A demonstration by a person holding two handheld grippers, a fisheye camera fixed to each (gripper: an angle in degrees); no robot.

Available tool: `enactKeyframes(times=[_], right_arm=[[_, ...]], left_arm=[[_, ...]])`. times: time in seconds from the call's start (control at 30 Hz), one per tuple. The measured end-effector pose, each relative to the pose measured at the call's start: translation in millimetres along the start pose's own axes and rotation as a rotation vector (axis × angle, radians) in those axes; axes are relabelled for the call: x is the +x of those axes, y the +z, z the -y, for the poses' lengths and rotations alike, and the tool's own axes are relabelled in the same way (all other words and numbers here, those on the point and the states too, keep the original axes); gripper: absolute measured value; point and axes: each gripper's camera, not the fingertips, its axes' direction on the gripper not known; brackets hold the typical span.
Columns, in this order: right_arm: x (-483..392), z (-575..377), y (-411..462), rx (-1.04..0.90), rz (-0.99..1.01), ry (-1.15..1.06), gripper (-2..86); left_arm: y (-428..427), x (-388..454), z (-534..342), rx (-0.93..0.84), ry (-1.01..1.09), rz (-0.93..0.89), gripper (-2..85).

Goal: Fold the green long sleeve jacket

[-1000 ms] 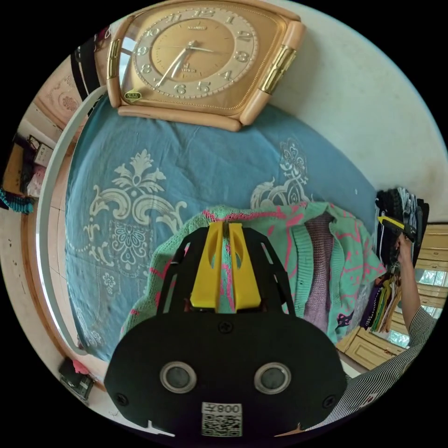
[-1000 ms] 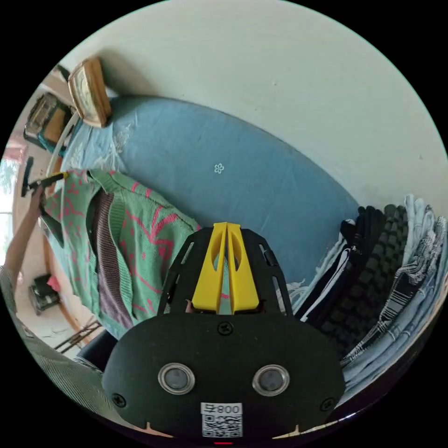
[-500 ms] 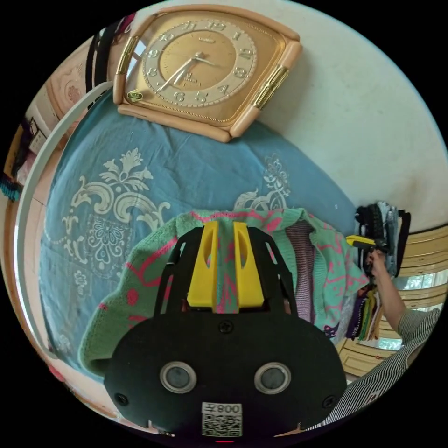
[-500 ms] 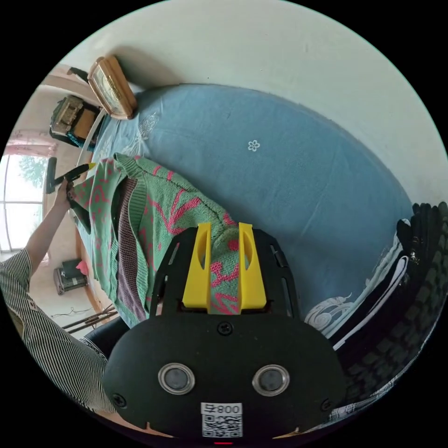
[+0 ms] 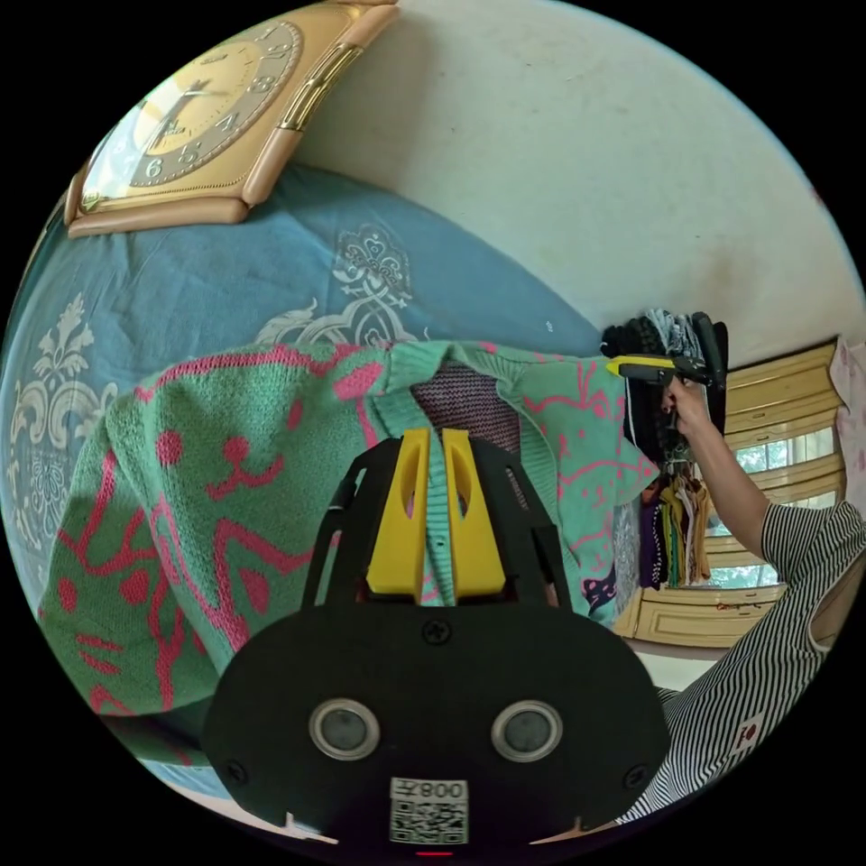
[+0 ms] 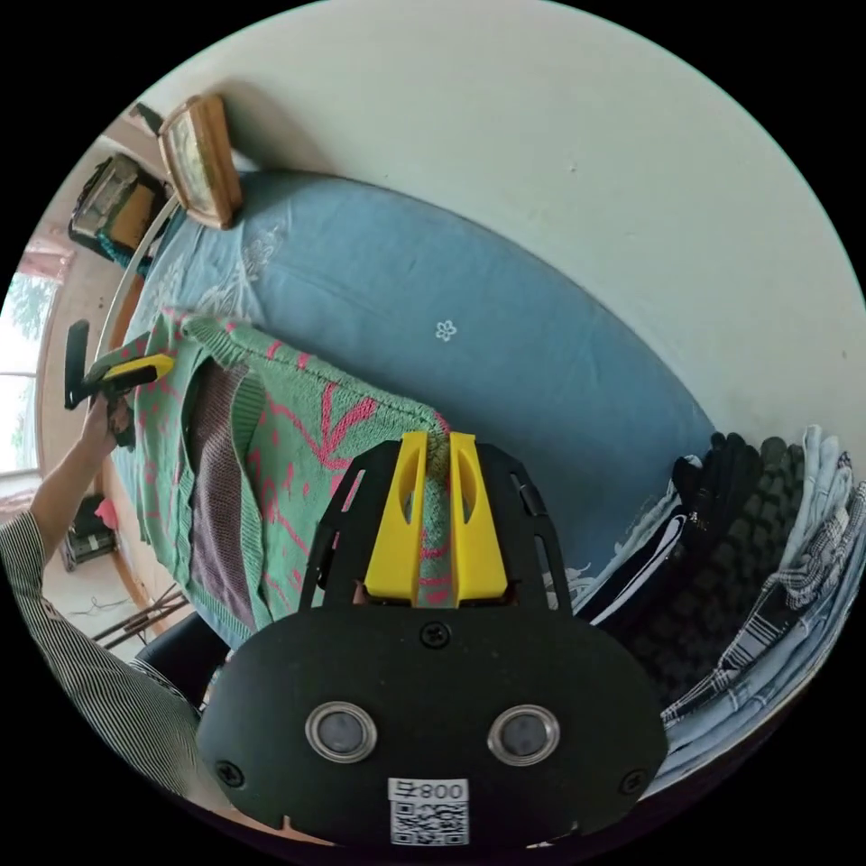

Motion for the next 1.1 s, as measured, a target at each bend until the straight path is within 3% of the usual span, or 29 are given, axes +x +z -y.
enactKeyframes(times=[0.2,0.5,0.57,0.77,0.83,0.97,1.1], right_arm=[[20.9,18.2,34.7,-0.105,0.063,0.104,6.7],[9.5,-34.5,-58.9,0.200,0.150,0.175,1.6],[-26.2,-30.1,-61.4,0.217,0.241,0.052,0.8],[-133.3,10.8,-5.4,0.074,0.175,-0.107,0.0],[-153.7,17.1,15.1,0.010,0.125,-0.085,-0.2],[-175.6,-4.7,-0.4,0.124,0.049,-0.088,-0.2],[-171.3,-8.3,-13.7,0.106,0.110,-0.042,-0.2]], left_arm=[[16.3,1.1,-17.8,-0.035,-0.025,-0.010,2.7],[27.6,-16.8,-32.7,0.017,-0.093,-0.017,2.1],[33.1,-16.2,-21.9,0.029,-0.085,-0.008,2.0],[64.2,-17.8,10.2,0.017,-0.131,0.072,0.8],[72.3,-17.8,8.8,0.022,-0.138,0.071,0.5],[75.3,-19.9,-7.8,0.055,-0.136,0.027,0.3],[78.1,-20.5,-23.2,0.065,-0.157,-0.004,0.2]])
